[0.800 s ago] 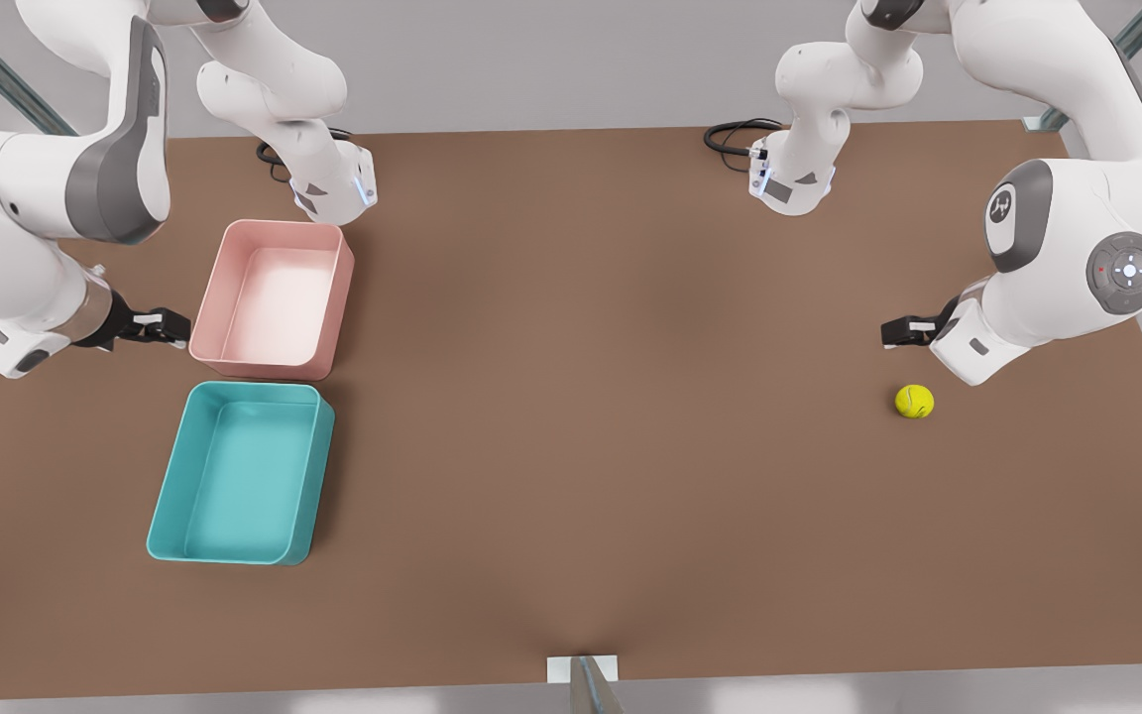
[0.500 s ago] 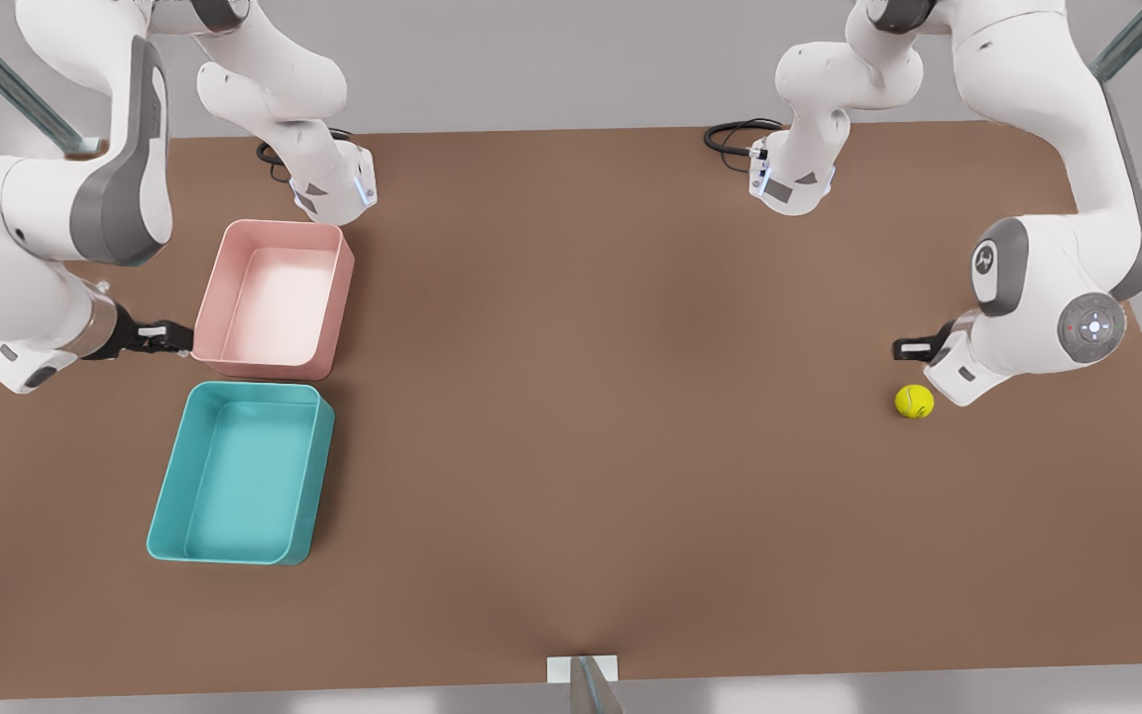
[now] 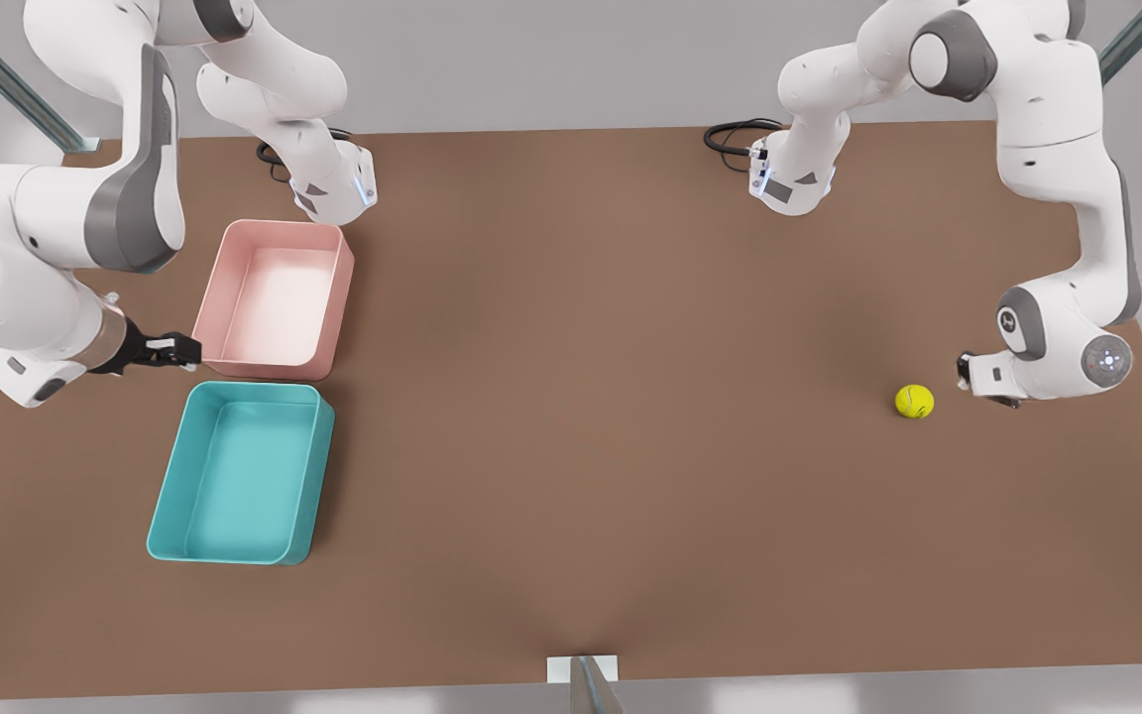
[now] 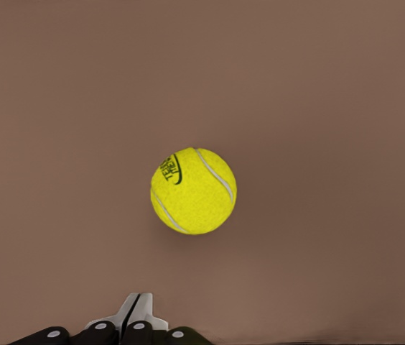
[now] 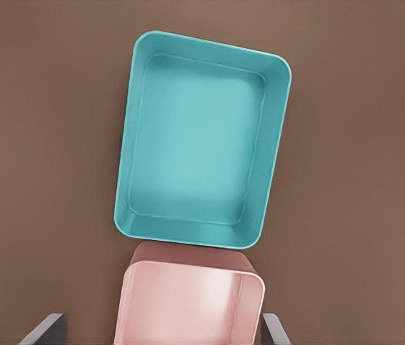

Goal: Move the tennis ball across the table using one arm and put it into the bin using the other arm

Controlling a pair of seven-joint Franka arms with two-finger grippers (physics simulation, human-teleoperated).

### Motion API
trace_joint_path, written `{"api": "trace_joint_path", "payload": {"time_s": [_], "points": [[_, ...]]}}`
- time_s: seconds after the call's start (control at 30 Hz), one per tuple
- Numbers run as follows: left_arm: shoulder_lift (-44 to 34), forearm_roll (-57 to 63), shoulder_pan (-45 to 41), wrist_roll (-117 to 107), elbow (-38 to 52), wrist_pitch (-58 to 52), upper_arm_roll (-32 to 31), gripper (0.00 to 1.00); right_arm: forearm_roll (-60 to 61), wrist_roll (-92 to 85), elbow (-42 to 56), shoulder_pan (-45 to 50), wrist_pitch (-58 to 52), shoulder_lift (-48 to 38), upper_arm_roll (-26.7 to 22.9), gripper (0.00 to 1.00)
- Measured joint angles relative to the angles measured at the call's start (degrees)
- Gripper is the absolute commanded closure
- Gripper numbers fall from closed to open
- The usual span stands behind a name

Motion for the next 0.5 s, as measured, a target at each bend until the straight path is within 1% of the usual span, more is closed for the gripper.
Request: {"api": "trace_joint_path", "payload": {"time_s": [0.23, 0.5], "points": [[1.39, 3.18, 0.69, 21.32, -4.24, 8.69, -0.07, 0.79, -0.02, -0.27, 0.00, -0.08, 0.09, 0.00, 0.00, 0.00], [1.32, 4.67, 0.77, 34.04, -5.87, 12.30, -0.01, 0.79, 0.14, -0.47, 0.00, -0.05, 0.12, 0.03, 0.00, 0.00]]}}
